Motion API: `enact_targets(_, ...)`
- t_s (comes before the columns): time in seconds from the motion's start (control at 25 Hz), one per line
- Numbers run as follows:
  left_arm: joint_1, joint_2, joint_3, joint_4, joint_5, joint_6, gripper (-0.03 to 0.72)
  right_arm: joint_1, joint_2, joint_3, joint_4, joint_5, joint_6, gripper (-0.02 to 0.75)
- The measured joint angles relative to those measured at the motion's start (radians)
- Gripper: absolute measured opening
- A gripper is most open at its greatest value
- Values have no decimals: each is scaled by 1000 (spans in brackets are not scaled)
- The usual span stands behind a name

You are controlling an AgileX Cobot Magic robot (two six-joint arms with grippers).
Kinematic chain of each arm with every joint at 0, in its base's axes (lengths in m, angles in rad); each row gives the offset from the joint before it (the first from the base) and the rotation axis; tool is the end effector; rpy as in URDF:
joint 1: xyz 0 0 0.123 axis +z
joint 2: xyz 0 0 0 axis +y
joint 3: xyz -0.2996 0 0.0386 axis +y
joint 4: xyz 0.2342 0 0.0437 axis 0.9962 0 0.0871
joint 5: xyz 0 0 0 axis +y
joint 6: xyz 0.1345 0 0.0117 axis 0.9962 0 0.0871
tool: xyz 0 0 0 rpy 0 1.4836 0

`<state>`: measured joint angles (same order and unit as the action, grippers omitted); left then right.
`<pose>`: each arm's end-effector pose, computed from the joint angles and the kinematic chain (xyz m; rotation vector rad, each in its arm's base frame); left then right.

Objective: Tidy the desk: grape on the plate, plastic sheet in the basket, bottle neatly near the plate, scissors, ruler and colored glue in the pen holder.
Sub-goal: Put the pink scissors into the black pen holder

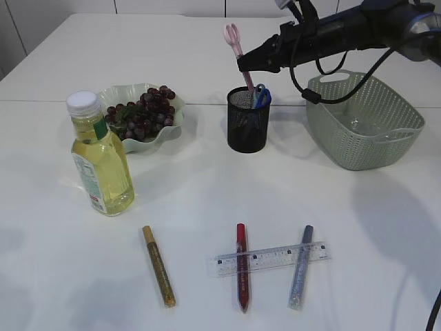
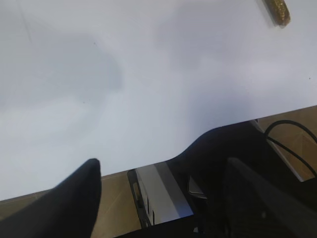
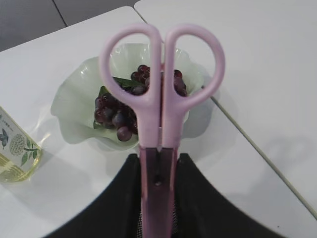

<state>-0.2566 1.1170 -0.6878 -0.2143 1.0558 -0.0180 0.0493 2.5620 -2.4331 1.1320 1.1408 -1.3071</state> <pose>0.1470 -0.0644 0.2210 0.2217 2.9720 -0.3250 0.5575 0.1388 0.2136 -1.0490 1.7984 0.8099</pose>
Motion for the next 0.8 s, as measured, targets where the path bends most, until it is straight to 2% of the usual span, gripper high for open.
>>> enact_targets(0.48,0,0,0,0,2,0,559,0,37,0,51,-25,-9,188)
enact_targets(0.8,0,0,0,0,2,0,559,0,37,0,45,-22,-11,249)
